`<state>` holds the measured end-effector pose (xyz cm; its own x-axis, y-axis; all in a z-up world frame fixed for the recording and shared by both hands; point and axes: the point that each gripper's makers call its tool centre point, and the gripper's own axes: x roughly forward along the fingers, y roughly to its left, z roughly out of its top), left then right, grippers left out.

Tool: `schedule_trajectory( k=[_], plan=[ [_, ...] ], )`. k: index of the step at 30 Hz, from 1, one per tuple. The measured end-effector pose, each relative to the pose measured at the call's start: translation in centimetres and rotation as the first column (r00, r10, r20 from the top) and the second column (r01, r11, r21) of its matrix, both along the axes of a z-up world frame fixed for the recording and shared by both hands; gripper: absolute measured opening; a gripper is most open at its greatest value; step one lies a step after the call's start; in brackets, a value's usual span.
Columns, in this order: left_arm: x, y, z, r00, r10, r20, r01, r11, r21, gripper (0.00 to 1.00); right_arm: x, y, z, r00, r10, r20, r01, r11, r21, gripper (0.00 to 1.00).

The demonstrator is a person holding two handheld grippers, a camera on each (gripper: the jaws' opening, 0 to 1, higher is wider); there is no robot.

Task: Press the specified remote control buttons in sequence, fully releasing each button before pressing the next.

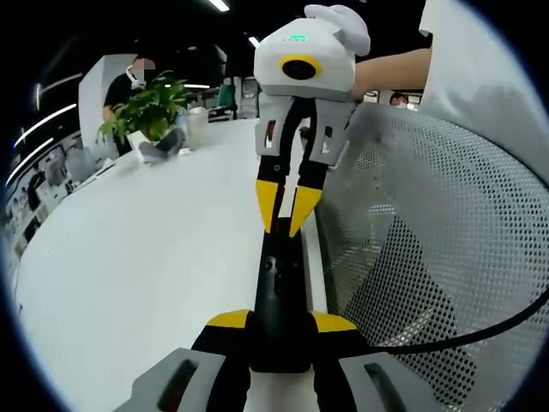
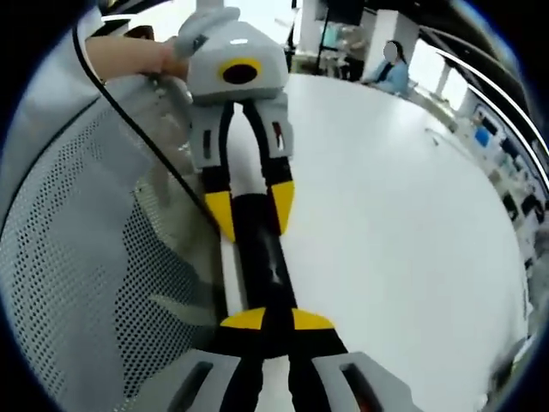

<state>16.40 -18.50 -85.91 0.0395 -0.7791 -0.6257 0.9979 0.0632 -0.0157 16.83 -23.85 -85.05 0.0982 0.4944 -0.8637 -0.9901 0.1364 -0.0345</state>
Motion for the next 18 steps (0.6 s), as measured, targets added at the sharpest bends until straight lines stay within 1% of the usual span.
schedule_trajectory(
  k=[3, 7, 11, 14, 17, 18],
  plan=[
    [-0.01, 0.02, -0.01, 1.0, 0.0, 0.0, 0.0, 1.0, 0.0, 0.25, -0.3, 0.28, -0.18, 1.0, 0.017, -0.015, -0.017, 1.0, -0.002, 0.06],
    [-0.04, 0.02, 0.03, 1.0, 0.001, -0.001, -0.001, 1.0, 0.0, 0.25, -0.32, 0.26, -0.26, 0.999, 0.033, -0.018, -0.033, 0.999, -0.014, 0.06],
    [-0.03, -0.01, 0.01, 1.0, 0.001, -0.001, -0.001, 1.0, -0.002, 0.25, -0.43, 0.37, -0.35, 0.997, 0.082, -0.005, -0.082, 0.995, -0.056, 0.06],
    [-0.03, -0.02, 0.0, 1.0, 0.001, -0.002, -0.001, 1.0, -0.002, 0.25, -0.46, 0.41, -0.46, 0.992, 0.125, -0.003, -0.125, 0.988, -0.095, 0.06],
    [-0.04, -0.03, 0.0, 1.0, 0.001, -0.002, -0.001, 1.0, -0.003, 0.25, -0.32, 0.45, -0.48, 0.992, 0.124, -0.025, -0.126, 0.985, -0.114, 0.06],
    [-0.05, -0.04, 0.02, 1.0, 0.001, -0.002, -0.001, 1.0, -0.002, 0.25, -0.3, 0.44, -0.51, 0.993, 0.11, -0.037, -0.114, 0.986, -0.121, 0.06]
  ],
)
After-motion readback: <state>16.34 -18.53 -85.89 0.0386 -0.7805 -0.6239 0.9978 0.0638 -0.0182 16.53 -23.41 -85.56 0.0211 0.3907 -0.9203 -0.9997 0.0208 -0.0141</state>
